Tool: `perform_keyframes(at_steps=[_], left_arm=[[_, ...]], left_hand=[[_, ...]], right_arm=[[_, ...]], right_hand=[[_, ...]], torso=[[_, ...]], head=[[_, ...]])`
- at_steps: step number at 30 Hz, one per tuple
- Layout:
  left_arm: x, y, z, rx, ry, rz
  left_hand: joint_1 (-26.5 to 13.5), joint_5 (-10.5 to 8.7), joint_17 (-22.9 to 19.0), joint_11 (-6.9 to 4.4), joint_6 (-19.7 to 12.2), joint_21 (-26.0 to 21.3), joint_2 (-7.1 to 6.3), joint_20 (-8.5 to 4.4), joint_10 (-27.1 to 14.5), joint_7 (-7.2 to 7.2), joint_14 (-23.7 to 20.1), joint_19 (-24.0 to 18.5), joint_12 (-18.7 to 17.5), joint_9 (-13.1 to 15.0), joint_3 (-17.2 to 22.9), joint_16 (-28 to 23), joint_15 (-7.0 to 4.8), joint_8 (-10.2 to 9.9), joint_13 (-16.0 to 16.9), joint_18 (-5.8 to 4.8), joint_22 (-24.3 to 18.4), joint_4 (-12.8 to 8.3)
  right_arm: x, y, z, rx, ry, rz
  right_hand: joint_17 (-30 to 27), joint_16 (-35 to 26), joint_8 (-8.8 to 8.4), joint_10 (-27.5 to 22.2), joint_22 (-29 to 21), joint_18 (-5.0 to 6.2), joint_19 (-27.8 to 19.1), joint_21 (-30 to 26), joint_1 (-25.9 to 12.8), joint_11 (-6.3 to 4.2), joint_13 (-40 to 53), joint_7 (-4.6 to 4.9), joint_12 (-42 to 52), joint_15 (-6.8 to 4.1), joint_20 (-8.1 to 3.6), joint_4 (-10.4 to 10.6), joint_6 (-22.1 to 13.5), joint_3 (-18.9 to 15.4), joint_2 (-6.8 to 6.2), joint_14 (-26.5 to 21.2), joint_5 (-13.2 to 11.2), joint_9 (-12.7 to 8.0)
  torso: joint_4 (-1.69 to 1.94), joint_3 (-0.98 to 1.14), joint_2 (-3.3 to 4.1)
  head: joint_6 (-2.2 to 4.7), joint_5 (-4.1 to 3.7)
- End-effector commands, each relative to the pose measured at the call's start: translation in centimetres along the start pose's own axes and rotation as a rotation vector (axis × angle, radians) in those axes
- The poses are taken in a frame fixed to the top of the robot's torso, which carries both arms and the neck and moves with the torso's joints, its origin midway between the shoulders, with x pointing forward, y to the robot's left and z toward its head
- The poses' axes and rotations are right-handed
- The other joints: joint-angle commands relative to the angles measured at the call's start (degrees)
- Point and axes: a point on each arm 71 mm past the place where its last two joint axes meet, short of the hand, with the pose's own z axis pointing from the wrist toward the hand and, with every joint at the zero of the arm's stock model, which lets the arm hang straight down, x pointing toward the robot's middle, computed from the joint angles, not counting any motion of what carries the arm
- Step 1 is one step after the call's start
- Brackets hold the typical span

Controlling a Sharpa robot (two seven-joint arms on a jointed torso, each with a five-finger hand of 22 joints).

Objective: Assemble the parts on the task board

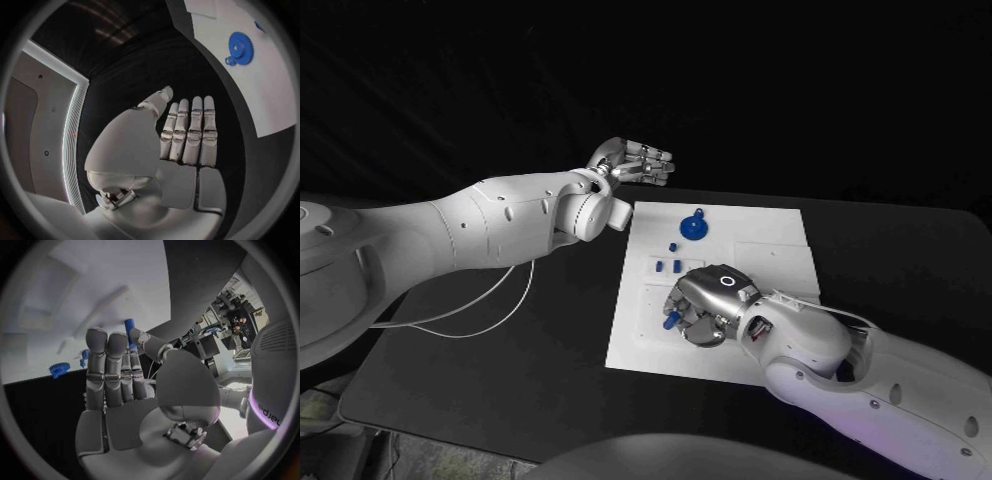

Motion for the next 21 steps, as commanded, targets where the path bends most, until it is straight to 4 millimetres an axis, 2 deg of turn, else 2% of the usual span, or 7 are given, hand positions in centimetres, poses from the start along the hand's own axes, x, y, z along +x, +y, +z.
perform_keyframes(at_steps=[1,11,21], left_arm=[[0.2,-0.1,0.0,0.012,0.011,-0.01],[0.2,-0.1,0.0,0.012,0.014,-0.011],[0.3,-0.1,0.1,0.01,0.015,-0.012]], left_hand=[[0.0,-0.19,0.0,-0.06,-0.4,0.3,0.53,0.07,-0.5,0.07,-0.4,0.4,-0.2,0.0,-0.2,-0.2,0.07,0.1,0.0,-0.33,-0.7,0.3],[0.0,-0.19,0.0,-0.06,-0.4,0.3,0.53,0.07,-0.5,0.07,-0.4,0.4,-0.2,0.0,-0.2,-0.2,0.07,0.1,0.0,-0.33,-0.7,0.3],[0.0,-0.21,-0.1,-0.05,-0.5,0.3,0.5,0.09,-0.6,0.07,-0.4,0.4,-0.2,0.0,-0.2,-0.3,0.08,0.1,0.0,-0.34,-1.0,0.3]], right_arm=[[0.2,0.0,0.0,0.004,0.02,-0.021],[0.6,-0.1,0.5,0.027,0.051,-0.054],[1.4,0.3,0.9,0.026,0.082,-0.081]], right_hand=[[-0.1,0.0,0.2,0.5,0.0,0.95,2.2,-0.1,-0.2,-0.01,-0.1,0.08,0.2,-0.27,-0.28,-0.1,0.5,0.3,0.53,0.0,0.2,0.5],[-0.1,0.0,0.19,0.4,0.1,0.94,2.1,-0.5,-0.3,0.03,-0.2,0.12,0.2,-0.18,-0.2,-0.1,0.5,0.1,0.47,-0.1,0.6,0.4],[-0.3,0.0,0.18,0.2,0.2,0.89,2.0,-1.1,-0.3,0.07,-0.3,0.17,0.2,-0.03,-0.06,0.0,0.4,-0.5,0.21,-0.2,1.6,0.2]], torso=[[-0.04,-0.03,0.03],[0.08,-0.04,0.05],[0.03,-0.1,0.03]], head=[[-0.07,0.07],[-0.06,-0.08],[0.11,-0.01]])
